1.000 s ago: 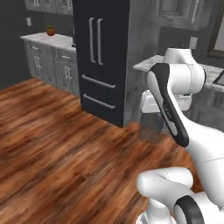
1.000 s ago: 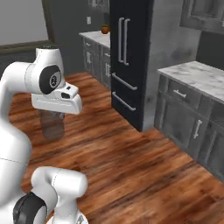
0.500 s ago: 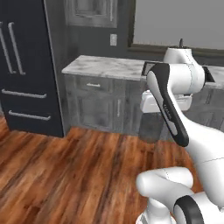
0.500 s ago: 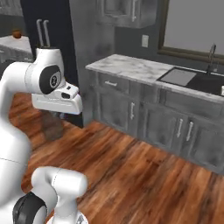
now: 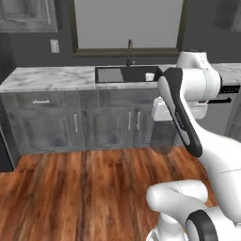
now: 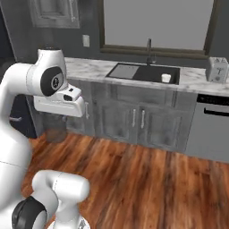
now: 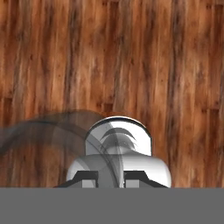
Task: Pick the jug and jar and place them in the sink. Then turn on the water.
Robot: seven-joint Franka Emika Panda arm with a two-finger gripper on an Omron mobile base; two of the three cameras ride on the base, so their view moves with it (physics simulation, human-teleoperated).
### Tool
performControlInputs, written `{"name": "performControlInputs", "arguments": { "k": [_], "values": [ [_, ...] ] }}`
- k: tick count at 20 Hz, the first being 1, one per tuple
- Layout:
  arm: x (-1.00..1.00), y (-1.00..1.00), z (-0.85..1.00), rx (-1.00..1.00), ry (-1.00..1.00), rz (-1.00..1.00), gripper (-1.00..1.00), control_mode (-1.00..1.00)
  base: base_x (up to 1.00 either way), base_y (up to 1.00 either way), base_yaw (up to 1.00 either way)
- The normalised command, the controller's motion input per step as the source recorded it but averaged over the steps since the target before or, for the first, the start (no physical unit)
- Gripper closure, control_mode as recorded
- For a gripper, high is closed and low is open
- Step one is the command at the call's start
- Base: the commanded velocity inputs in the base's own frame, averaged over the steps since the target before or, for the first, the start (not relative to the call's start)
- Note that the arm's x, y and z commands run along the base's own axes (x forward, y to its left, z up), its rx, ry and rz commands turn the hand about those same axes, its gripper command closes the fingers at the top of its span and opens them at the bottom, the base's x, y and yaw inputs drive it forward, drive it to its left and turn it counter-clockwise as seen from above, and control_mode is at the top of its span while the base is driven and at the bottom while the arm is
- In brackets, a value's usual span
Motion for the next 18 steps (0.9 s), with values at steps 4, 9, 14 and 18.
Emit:
{"name": "performControlInputs", "arguments": {
  "k": [4,9,14,18],
  "values": [
    [0.0,0.0,0.0,0.0,0.0,0.0,1.0,1.0,0.09,-0.53,-0.4],
    [0.0,0.0,0.0,0.0,0.0,0.0,1.0,1.0,0.1,-0.35,-0.42],
    [0.0,0.0,0.0,0.0,0.0,0.0,1.0,1.0,0.69,-0.1,-0.13],
    [0.0,0.0,0.0,0.0,0.0,0.0,1.0,1.0,1.0,-0.18,0.08]
  ]
}}
